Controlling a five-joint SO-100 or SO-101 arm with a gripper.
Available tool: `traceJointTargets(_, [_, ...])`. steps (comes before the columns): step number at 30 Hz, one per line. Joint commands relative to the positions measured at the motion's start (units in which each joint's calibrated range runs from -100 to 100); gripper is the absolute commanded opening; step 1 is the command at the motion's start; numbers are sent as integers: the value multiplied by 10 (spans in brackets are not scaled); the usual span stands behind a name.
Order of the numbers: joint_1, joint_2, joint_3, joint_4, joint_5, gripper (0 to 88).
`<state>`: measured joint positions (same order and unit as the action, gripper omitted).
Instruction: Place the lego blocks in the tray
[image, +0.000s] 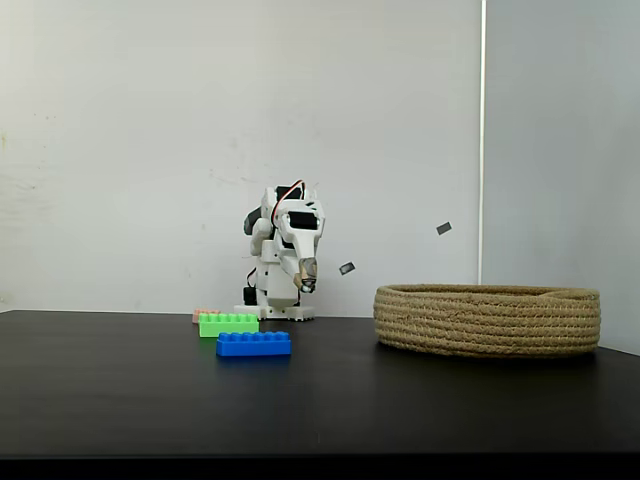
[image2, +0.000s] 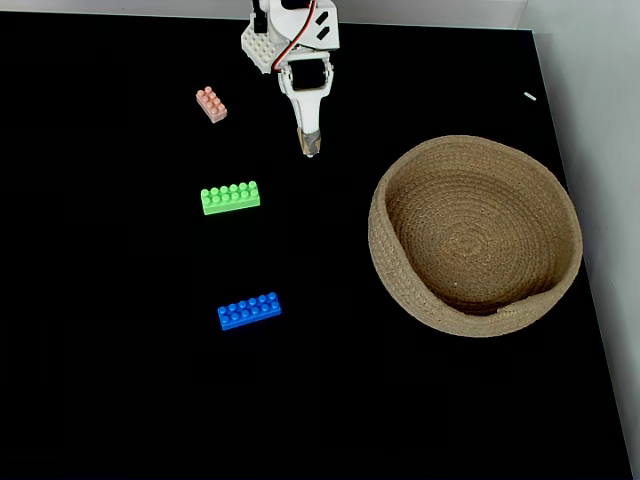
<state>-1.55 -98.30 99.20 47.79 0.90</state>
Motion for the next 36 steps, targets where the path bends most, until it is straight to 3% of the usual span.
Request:
traceJointTargets(1, [1, -5, 8, -15, 1, 3])
traceJointTargets(29, [-5, -6, 8, -16, 2, 14])
traceJointTargets(36, [34, 128, -63, -100, 0, 69])
